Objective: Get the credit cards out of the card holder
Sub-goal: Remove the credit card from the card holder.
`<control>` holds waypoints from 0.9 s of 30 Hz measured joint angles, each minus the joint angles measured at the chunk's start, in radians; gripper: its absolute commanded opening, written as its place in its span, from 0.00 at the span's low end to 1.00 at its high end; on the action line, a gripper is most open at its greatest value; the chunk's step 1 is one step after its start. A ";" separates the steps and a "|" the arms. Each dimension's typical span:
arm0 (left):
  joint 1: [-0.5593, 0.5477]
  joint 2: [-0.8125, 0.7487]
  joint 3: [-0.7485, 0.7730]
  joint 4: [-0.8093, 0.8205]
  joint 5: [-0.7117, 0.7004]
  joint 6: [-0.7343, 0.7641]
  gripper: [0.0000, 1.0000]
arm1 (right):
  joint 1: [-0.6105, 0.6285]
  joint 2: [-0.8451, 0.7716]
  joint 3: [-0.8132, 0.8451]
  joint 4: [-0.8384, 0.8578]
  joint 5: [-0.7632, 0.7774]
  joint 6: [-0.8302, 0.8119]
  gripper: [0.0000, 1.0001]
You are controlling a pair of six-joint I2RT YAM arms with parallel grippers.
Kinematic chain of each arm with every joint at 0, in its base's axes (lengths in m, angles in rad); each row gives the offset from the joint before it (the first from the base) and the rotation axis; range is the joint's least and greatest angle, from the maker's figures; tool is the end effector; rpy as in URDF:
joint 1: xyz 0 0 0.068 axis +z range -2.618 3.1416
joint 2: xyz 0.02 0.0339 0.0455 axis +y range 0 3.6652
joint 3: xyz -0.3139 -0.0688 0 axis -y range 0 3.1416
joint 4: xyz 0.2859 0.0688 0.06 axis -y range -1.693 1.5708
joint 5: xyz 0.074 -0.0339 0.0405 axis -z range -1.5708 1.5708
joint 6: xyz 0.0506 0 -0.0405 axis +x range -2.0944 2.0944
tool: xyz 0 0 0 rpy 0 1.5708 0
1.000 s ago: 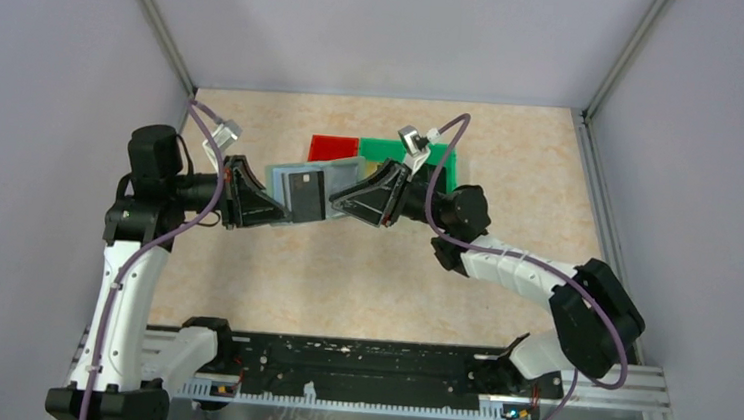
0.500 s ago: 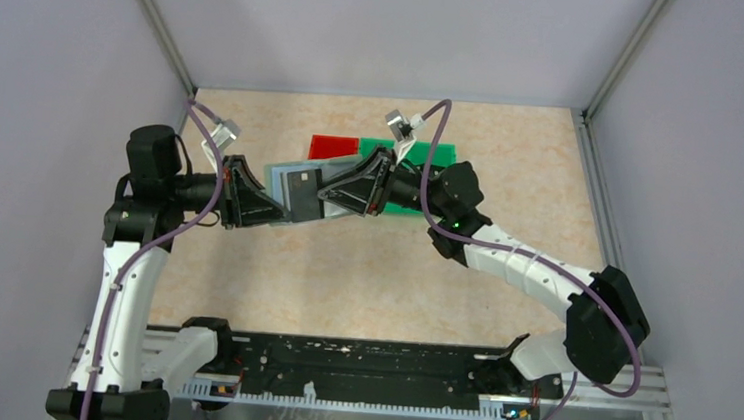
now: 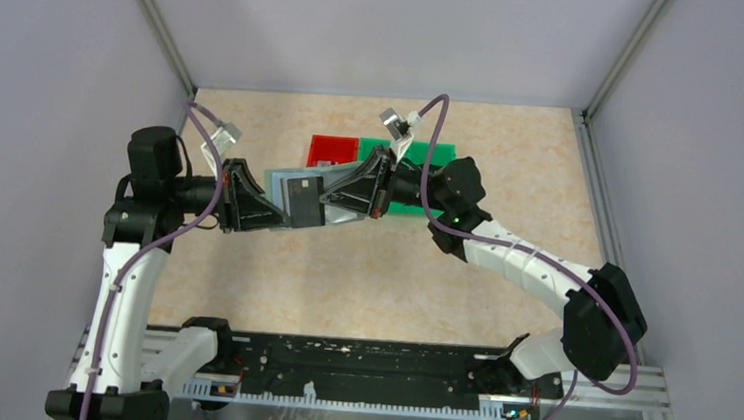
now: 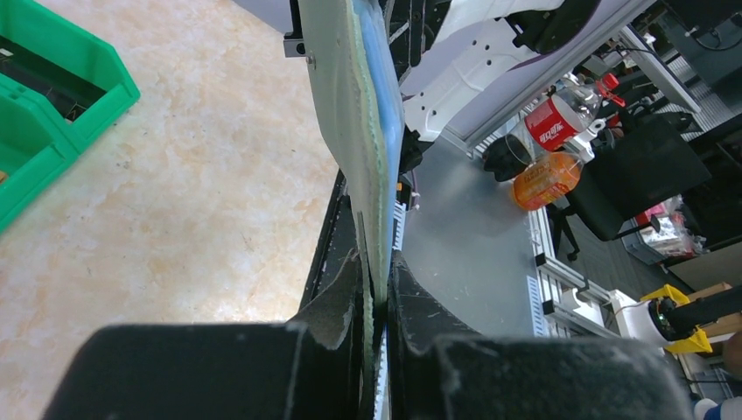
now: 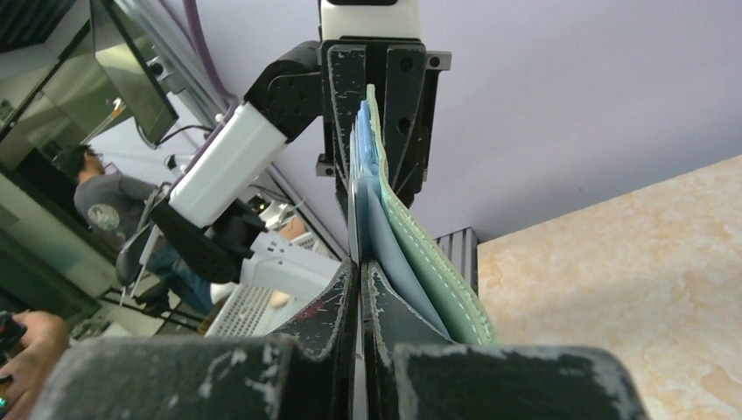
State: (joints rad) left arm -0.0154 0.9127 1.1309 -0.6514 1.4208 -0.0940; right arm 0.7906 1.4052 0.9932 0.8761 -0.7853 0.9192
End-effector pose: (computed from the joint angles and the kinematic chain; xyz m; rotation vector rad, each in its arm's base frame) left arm 0.1674 -0.0526 0.4481 0.8331 1.6669 -1.4596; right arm 0.2225 0.2757 0.4127 -0.7555 1.3005 1.8654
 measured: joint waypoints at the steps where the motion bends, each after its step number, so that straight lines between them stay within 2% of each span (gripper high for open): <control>1: 0.000 0.001 0.000 -0.007 0.002 0.005 0.00 | -0.003 0.000 0.005 -0.003 -0.017 0.005 0.00; 19: -0.003 0.022 0.022 -0.095 -0.020 0.089 0.00 | -0.043 -0.001 0.097 -0.241 -0.123 -0.063 0.00; 21: -0.003 0.025 0.027 -0.105 -0.025 0.097 0.04 | -0.043 -0.002 0.105 -0.258 -0.126 -0.072 0.00; 27: -0.003 0.034 0.036 -0.126 -0.040 0.123 0.06 | -0.048 -0.003 0.129 -0.329 -0.126 -0.113 0.00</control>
State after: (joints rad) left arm -0.0181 0.9466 1.1667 -0.7769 1.3811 0.0288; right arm 0.7429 1.4017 1.1225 0.5468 -0.9112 0.8059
